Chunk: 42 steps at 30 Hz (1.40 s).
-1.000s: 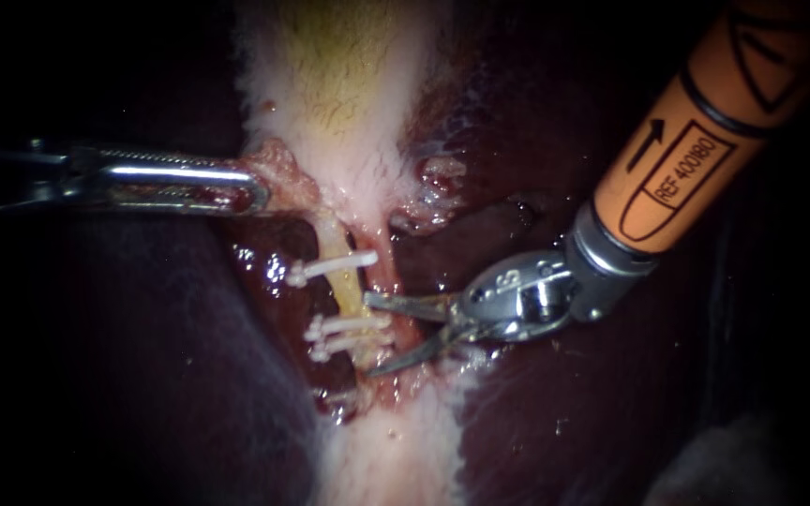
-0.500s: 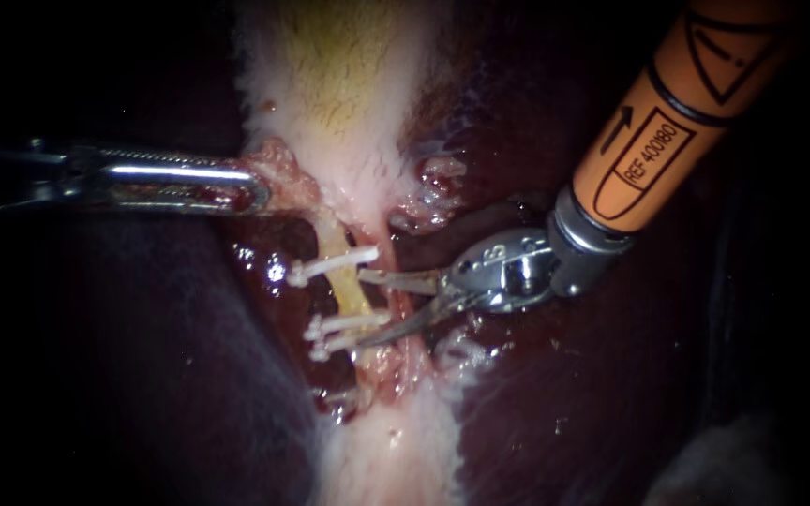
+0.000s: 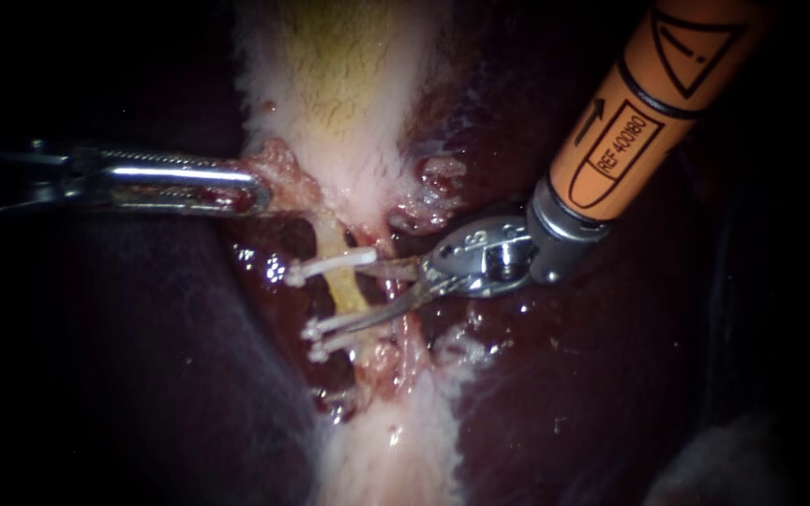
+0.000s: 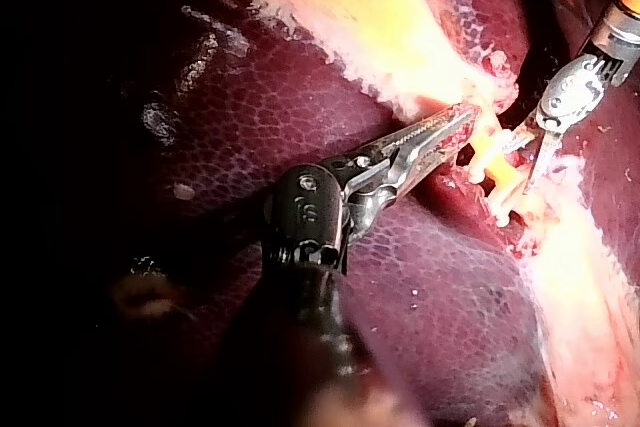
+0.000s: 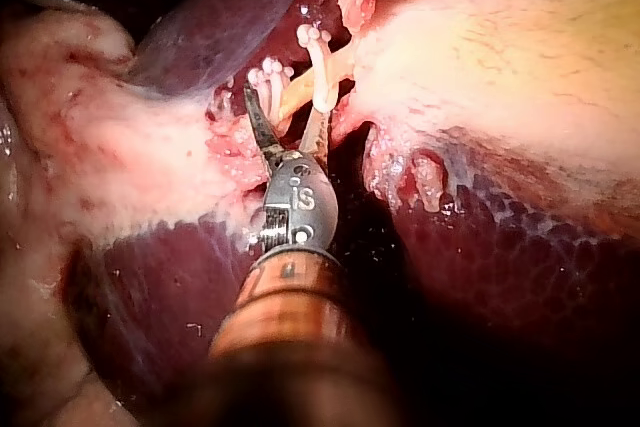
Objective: Go to the cutting position left tube
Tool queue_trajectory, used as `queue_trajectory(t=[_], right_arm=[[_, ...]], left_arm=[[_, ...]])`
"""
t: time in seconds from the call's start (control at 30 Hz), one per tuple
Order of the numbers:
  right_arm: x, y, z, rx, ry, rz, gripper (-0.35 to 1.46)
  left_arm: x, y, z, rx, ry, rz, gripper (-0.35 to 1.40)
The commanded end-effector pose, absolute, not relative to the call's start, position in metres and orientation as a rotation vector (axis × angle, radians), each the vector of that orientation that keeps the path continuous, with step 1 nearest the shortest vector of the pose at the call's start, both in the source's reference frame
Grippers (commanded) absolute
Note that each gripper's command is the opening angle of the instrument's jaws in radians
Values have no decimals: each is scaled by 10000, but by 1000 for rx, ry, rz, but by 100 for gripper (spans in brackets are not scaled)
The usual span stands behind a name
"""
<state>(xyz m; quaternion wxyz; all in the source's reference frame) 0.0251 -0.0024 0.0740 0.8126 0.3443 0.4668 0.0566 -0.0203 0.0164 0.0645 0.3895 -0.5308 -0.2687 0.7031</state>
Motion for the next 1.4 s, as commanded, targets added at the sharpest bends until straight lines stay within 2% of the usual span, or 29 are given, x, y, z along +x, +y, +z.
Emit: queue_trajectory(t=[0.03,0.4,1.0,1.4], right_arm=[[253,-25,739,739,1005,118,135],[291,-31,731,775,1057,102,133],[318,-40,731,807,1083,155,131],[321,-50,704,856,1118,156,131]], left_arm=[[-204,164,645,-1349,-682,1788,-35],[-204,164,645,-1349,-682,1788,-35],[-205,165,646,-1349,-682,1788,-35],[-203,165,647,-1349,-684,1788,-35]])
